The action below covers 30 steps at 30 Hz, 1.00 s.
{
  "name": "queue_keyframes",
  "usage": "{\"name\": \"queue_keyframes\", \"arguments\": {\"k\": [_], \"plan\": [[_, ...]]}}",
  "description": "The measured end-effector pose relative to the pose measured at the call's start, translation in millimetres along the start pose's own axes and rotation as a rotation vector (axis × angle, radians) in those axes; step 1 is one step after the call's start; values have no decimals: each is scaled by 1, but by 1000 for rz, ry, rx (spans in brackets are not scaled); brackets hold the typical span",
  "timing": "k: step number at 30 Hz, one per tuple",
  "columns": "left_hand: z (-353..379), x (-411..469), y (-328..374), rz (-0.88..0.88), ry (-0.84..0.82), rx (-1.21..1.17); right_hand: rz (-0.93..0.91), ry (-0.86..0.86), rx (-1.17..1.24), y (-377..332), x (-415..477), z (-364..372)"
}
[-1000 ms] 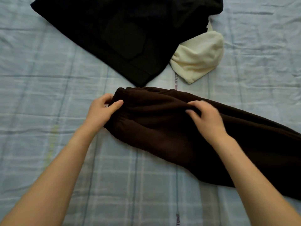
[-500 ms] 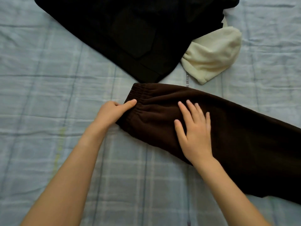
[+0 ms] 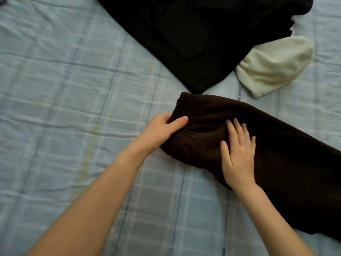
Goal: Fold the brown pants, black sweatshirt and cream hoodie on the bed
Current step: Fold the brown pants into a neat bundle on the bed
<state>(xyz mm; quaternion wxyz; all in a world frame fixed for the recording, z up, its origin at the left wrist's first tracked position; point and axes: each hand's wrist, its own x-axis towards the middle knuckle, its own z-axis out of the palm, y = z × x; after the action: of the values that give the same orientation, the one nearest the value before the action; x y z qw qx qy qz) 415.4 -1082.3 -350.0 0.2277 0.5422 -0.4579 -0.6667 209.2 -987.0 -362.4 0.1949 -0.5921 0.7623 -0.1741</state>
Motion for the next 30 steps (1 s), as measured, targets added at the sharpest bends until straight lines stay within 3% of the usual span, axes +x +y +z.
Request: {"name": "queue_keyframes", "arguments": {"k": [4,9,11,13,15,17,18,19,22,27,30], "plan": [[-20,-23,1,58,75,-16,-164,202,-92,2,-5,-16],[-44,-32,-34,-178,278,180,-230,-164,-354,-7,-8,5],[-38,-30,-42,-236,390,229,-226,-161,-351,-6,-9,11],[-32,-34,-39,-128,548,330,-229,-59,-235,-4,-11,9],[-19,-44,-29,199,652,642,-235,77,-114,-7,-17,8],[8,-44,-19,590,564,904,-235,162,-122,-16,-15,10],[23,-41,-19,692,457,1012,-228,158,-166,-20,-12,12],[33,-38,-22,712,352,1125,-215,121,-218,-22,-10,16],[33,-21,-46,503,143,1347,-212,-40,-357,-13,-2,28],[28,-15,-64,544,152,1356,-168,95,-360,9,-14,40],[33,-17,-65,508,145,1408,-141,68,-365,16,-24,47]]}}
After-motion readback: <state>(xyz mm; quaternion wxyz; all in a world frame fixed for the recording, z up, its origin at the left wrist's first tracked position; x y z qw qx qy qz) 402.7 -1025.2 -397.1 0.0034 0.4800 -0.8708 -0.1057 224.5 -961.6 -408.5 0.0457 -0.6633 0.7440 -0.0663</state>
